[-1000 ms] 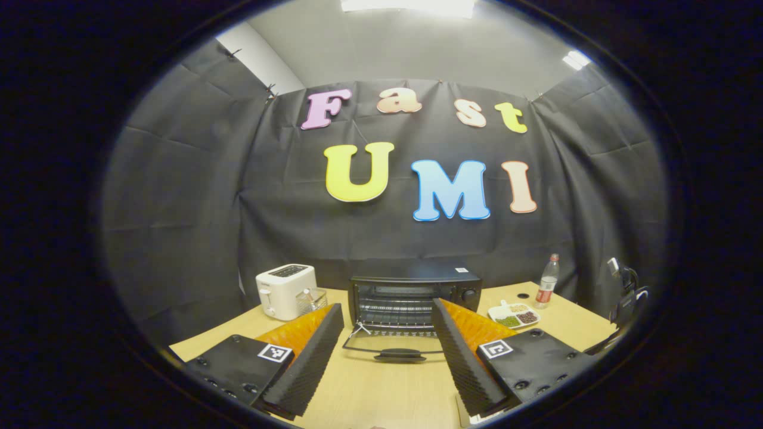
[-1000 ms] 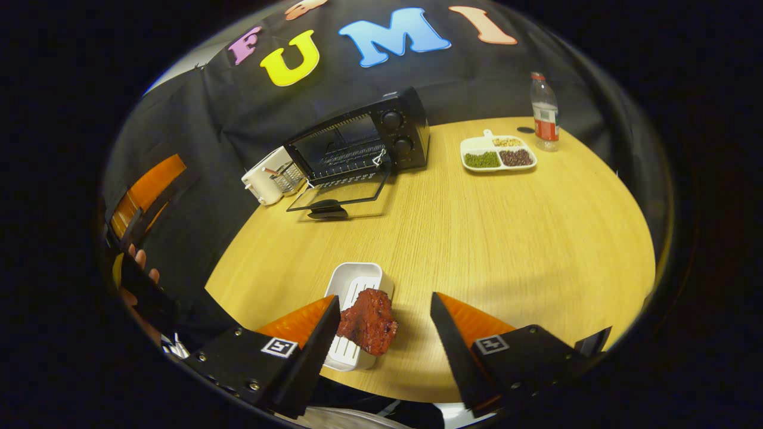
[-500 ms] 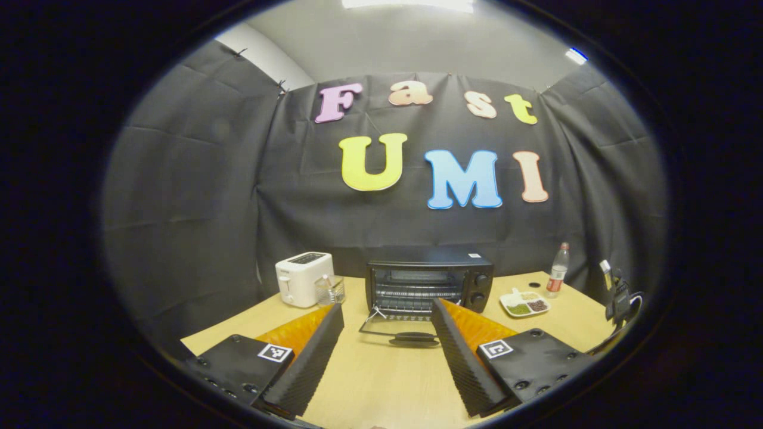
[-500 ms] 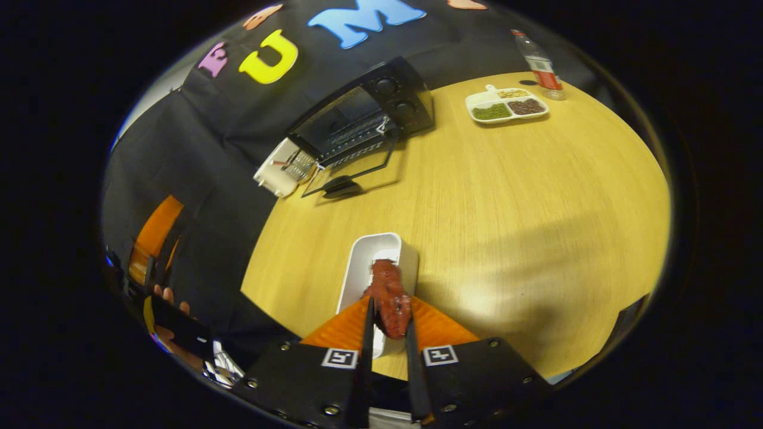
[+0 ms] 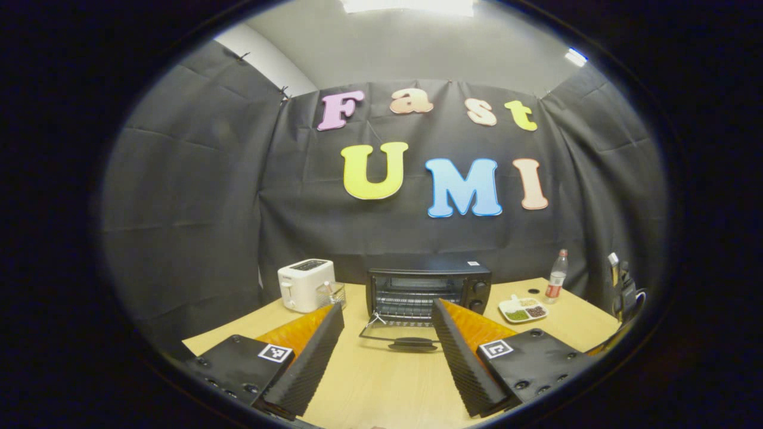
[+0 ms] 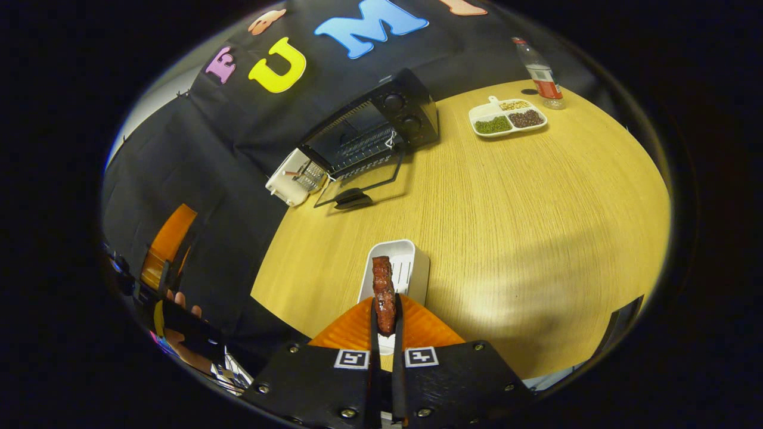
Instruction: Open the electric oven with the left hand, put the food in, and close the electric oven.
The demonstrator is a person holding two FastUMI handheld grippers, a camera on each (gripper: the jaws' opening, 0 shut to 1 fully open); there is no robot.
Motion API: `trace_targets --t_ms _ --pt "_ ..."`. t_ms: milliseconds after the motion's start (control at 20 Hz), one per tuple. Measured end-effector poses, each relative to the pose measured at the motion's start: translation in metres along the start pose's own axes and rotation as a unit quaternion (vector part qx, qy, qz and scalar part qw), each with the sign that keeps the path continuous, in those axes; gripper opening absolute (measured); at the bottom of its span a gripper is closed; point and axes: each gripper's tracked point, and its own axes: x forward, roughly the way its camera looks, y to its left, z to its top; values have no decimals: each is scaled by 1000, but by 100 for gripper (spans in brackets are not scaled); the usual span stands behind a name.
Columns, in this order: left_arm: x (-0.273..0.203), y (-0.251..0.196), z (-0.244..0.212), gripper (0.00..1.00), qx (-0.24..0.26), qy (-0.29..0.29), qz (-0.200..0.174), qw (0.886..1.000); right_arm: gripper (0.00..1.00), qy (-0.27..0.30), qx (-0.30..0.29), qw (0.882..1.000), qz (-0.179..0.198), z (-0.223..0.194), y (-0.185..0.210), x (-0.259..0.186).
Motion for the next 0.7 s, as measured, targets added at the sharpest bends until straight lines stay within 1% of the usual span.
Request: trace_targets --t_ms 100,300,450,600,700 --pt "12 1 0 93 -3 1 -6 1000 7 -20 2 1000 -1 18 9 -4" --pt "33 10 2 94 -4 0 -20 1000 8 -55 14 998 10 60 38 0" --pt "52 21 6 93 -7 -3 -33 999 7 -86 15 996 14 94 61 12" --pt "72 33 9 98 -12 -4 -50 999 7 -117 14 993 17 127 81 32" --pt "86 43 9 98 -8 -4 -56 998 7 -129 16 991 13 147 88 51"
